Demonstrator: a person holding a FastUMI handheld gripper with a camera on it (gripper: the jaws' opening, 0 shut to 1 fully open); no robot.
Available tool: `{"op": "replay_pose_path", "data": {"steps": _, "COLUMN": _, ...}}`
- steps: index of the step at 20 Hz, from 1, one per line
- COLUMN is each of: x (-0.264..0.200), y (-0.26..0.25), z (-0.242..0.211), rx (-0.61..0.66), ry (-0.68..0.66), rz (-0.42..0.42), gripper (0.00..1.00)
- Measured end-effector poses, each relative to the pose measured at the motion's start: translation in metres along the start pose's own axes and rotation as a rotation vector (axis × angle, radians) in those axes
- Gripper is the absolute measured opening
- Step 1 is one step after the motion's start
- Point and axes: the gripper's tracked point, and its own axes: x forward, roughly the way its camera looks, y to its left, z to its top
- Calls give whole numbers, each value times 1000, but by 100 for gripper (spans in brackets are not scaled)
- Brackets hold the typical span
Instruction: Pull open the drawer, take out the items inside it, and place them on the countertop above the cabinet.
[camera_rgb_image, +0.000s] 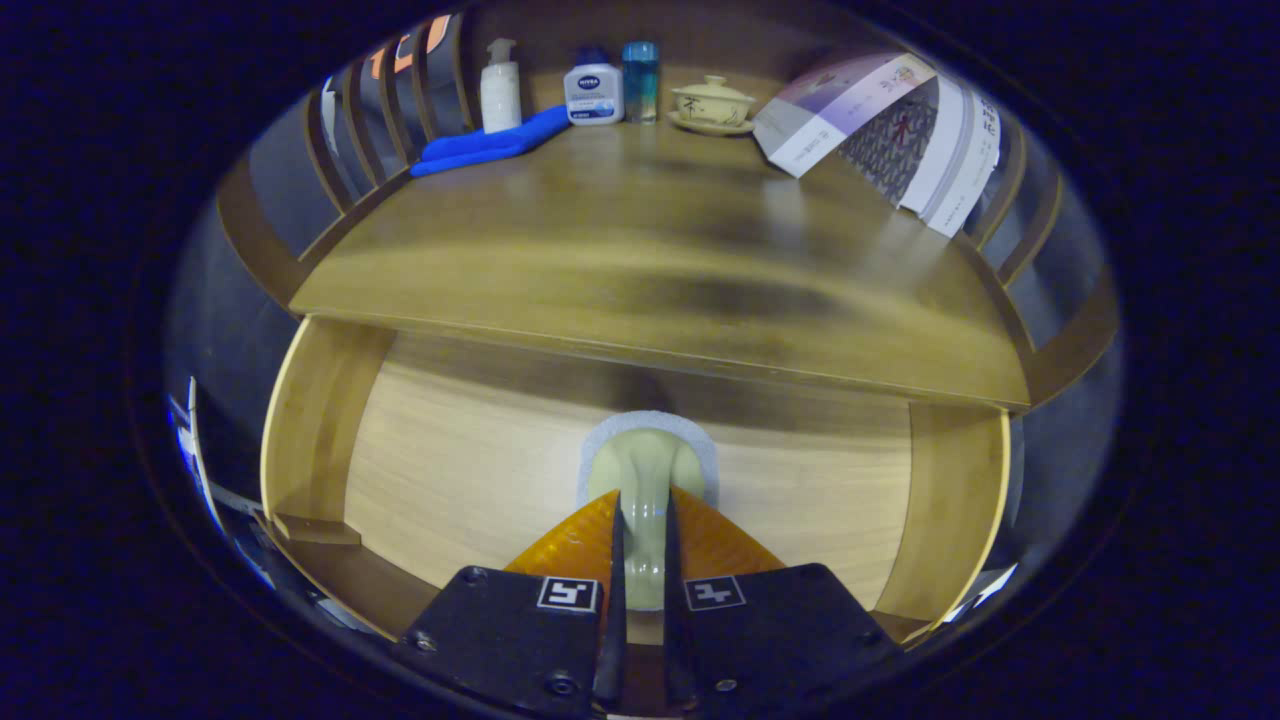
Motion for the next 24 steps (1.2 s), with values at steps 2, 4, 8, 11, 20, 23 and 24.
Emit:
{"op": "replay_pose_path", "data": {"steps": 2, "x": -14, "y": -1, "z": -1, "rx": -4, "ry": -23, "rz": 3, "gripper": 18}}
{"op": "replay_pose_path", "data": {"steps": 4, "x": -28, "y": 0, "z": -4, "rx": -10, "ry": -32, "rz": 19, "gripper": 18}}
{"op": "replay_pose_path", "data": {"steps": 8, "x": -57, "y": -3, "z": 9, "rx": -10, "ry": -79, "rz": 30, "gripper": 18}}
{"op": "replay_pose_path", "data": {"steps": 11, "x": -79, "y": -8, "z": 25, "rx": -10, "ry": -114, "rz": 30, "gripper": 18}}
{"op": "replay_pose_path", "data": {"steps": 20, "x": -105, "y": -23, "z": 94, "rx": 17, "ry": -173, "rz": -20, "gripper": 18}}
{"op": "replay_pose_path", "data": {"steps": 23, "x": -105, "y": -26, "z": 122, "rx": 23, "ry": -182, "rz": -44, "gripper": 18}}
{"op": "replay_pose_path", "data": {"steps": 24, "x": -104, "y": -27, "z": 132, "rx": 19, "ry": -188, "rz": -57, "gripper": 18}}
